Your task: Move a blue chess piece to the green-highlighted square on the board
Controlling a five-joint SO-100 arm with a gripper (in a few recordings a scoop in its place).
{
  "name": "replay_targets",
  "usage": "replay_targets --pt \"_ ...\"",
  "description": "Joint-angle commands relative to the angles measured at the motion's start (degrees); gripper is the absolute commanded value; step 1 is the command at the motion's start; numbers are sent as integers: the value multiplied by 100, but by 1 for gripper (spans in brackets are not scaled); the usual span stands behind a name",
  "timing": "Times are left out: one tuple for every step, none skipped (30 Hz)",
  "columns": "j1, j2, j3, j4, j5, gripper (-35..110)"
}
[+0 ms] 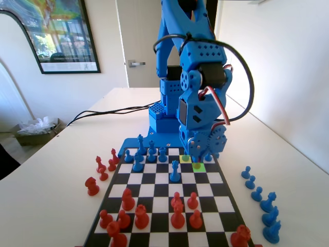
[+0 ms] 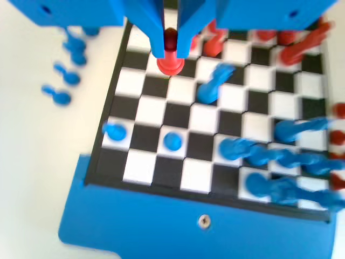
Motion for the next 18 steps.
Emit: replay_targets --pt "536 844 -703 642 -237 1" --pt "738 958 -773 721 -272 1" --pt "976 1072 -835 809 -343 1" --pt "1187 1143 -905 905 -404 1" --pt "1389 1195 -976 984 -422 1" --pt "1608 1239 -1046 1099 -475 1" --pt "1819 1283 -1107 1204 -501 1" --pt "2030 1301 -1169 1310 -519 1" --pt "2232 1301 -1239 1406 -554 1" --pt "2479 1310 -1292 1459 -554 1" --pt "2725 1318 -1345 1556 -571 1" --pt "2900 1318 -1362 1652 -633 1" --pt "3094 1318 -1371 1696 -650 1" --pt "3270 1318 -1371 1749 -694 1" --pt "3463 1318 -1371 1846 -765 1" --pt "3621 1318 -1389 1916 -782 1" --pt "3797 1318 -1406 2030 -853 1" --pt "3981 1318 -1406 2118 -949 1"
